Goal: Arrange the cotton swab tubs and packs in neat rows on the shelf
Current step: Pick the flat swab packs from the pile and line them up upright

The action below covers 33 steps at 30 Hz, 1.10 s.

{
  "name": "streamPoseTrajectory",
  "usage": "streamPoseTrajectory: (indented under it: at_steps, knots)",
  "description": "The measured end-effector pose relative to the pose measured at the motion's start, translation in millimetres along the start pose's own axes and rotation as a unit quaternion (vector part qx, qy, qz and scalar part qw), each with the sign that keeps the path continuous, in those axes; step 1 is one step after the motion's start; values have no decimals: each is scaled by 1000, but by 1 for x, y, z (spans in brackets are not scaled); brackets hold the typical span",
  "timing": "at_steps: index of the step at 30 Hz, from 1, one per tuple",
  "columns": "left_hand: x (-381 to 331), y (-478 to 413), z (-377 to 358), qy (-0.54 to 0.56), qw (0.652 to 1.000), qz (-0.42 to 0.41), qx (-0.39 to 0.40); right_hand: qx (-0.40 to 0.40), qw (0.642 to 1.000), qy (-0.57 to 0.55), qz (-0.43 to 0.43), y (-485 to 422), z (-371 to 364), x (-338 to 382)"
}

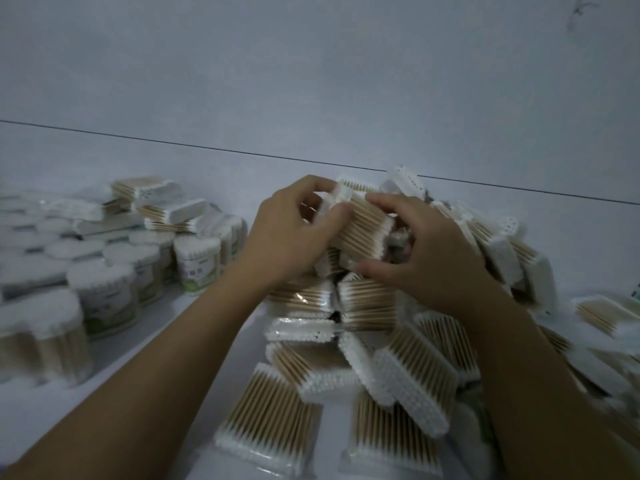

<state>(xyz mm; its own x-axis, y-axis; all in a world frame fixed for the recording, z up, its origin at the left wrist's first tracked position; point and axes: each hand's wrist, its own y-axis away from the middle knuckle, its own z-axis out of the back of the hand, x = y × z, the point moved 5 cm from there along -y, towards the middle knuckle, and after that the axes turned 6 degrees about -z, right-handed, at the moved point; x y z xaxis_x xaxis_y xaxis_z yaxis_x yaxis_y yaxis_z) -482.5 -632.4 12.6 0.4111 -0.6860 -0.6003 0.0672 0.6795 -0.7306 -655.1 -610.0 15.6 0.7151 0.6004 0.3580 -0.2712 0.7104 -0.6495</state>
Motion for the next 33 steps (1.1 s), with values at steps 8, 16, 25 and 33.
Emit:
streamPoseTrajectory:
  at_steps: [8,16,25,33]
  knots:
    - [-11,14,-3,-112,982,-138,70,-42,992,-108,-49,0,7,-3]
    - [-2,12,1,-92,990,-107,11,-25,990,-126,-66,-3,0,-8]
    - [-17,7,2,73,995,-70,2,-14,994,-93,-52,-5,7,-7]
    - [-32,2,28,42,998,-52,-1,41,996,28,-71,-24,26,32]
